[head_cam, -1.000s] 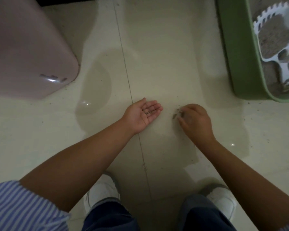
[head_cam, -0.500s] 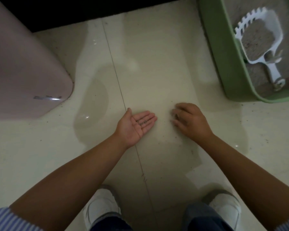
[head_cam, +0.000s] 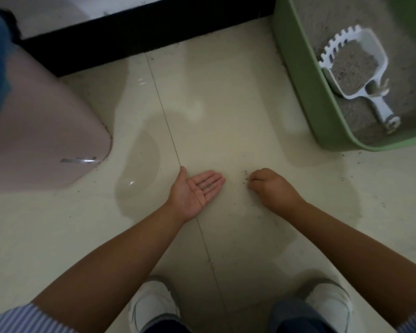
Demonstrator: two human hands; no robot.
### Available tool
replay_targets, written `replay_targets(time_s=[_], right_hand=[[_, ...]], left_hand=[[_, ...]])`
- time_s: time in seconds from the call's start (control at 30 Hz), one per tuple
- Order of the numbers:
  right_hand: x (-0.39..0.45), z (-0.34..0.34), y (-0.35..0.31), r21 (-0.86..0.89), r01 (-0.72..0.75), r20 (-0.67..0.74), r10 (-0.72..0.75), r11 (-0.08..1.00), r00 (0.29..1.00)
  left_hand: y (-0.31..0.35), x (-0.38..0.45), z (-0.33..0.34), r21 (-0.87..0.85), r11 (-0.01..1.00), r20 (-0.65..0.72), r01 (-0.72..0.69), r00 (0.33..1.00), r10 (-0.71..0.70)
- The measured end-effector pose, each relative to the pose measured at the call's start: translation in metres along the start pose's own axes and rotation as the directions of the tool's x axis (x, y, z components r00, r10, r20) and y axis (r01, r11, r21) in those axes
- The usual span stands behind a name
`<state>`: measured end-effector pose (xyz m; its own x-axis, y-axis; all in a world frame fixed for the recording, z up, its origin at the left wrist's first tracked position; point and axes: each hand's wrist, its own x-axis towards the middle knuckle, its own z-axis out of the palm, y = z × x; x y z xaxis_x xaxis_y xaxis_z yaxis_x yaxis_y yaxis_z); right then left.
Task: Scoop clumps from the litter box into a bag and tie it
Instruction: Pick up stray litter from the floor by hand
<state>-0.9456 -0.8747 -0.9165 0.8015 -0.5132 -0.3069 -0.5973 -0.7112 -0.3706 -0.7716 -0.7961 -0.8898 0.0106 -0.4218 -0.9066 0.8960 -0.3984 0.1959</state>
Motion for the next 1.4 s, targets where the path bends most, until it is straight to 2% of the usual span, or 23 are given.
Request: replay_targets(time_s=[0.1,0.2,0.27,0.4,0.5,0.57,0.63,0.7,0.73,0.8,0.83,0.9,1.0,1.07,1.13,1.2,1.23,1.3,1.4], right_hand=[[0.005,-0.01,-0.004,-0.186,0.098,0.058,-0.089,0.978,0.994],[0.006,-0.007,-0.003,-0.137,0.084,0.13,-0.066,0.987,0.989],[0.01,-0.012,-0.01,-0.211,0.091,0.086,-0.074,0.973,0.994],[0.019,-0.021,-0.015,-0.208,-0.024,0.234,0.073,0.978,0.97],[0.019,-0.019,-0.015,-0.186,-0.127,0.21,0.166,0.974,0.964],[0.018,-0.017,-0.015,-0.067,-0.246,0.138,0.253,0.967,0.957],[0.015,-0.021,-0.018,0.149,-0.39,-0.011,0.396,0.909,0.918],[0.013,-0.029,-0.024,0.374,-0.423,-0.137,0.5,0.825,0.855],[0.013,-0.031,-0.027,0.467,-0.406,-0.158,0.526,0.786,0.836],[0.013,-0.034,-0.039,0.559,-0.322,-0.12,0.459,0.764,0.88],[0.012,-0.035,-0.045,0.566,-0.254,-0.119,0.383,0.784,0.916],[0.009,-0.033,-0.047,0.555,-0.156,-0.159,0.288,0.817,0.944],[0.003,-0.031,-0.029,0.438,-0.218,-0.197,0.329,0.872,0.923],[0.001,-0.024,-0.017,0.38,-0.233,-0.162,0.312,0.895,0.936],[0.003,-0.016,-0.013,0.272,-0.16,-0.141,0.204,0.949,0.969],[0.006,-0.009,-0.011,0.084,-0.066,-0.161,0.079,0.994,0.984],[0.007,-0.007,-0.012,0.049,-0.05,-0.116,0.056,0.998,0.992],[0.008,-0.004,-0.012,0.114,-0.118,-0.037,0.122,0.987,0.992],[-0.002,0.0,-0.006,0.073,-0.121,-0.023,0.123,0.99,0.992]], left_hand=[[0.0,0.001,0.001,0.005,1.0,-0.005,-0.003,1.0,0.003],[0.001,0.0,0.001,0.005,1.0,-0.013,0.002,1.0,-0.002],[0.002,-0.002,0.002,0.007,1.0,-0.012,0.003,1.0,-0.003],[0.008,-0.001,0.003,-0.002,1.0,-0.025,-0.013,1.0,0.013],[0.011,0.0,0.003,-0.004,1.0,-0.018,-0.019,1.0,0.018],[0.011,0.0,0.004,-0.007,1.0,-0.011,-0.021,1.0,0.021],[0.01,0.0,0.003,-0.02,1.0,-0.015,-0.023,1.0,0.023],[0.01,0.0,0.004,-0.029,0.999,-0.017,-0.027,1.0,0.026],[0.01,-0.001,0.004,-0.029,0.999,-0.021,-0.028,0.999,0.028],[0.01,-0.001,0.006,-0.018,0.999,-0.025,-0.029,0.999,0.029],[0.009,-0.002,0.007,-0.014,1.0,-0.024,-0.027,0.999,0.027],[0.008,-0.002,0.008,-0.012,1.0,-0.019,-0.024,1.0,0.024],[0.006,-0.001,0.008,-0.004,1.0,-0.021,-0.011,1.0,0.011],[0.005,0.001,0.008,0.021,1.0,-0.047,0.003,0.999,-0.002],[0.005,0.001,0.009,0.022,1.0,-0.072,0.001,0.997,0.001],[0.007,0.002,0.011,0.02,1.0,-0.088,-0.015,0.996,0.017],[0.008,0.002,0.011,0.019,1.0,-0.096,-0.021,0.995,0.023],[0.01,0.002,0.01,0.014,0.999,-0.112,-0.031,0.993,0.033],[0.013,0.002,0.007,0.011,0.999,-0.125,-0.051,0.991,0.052]])
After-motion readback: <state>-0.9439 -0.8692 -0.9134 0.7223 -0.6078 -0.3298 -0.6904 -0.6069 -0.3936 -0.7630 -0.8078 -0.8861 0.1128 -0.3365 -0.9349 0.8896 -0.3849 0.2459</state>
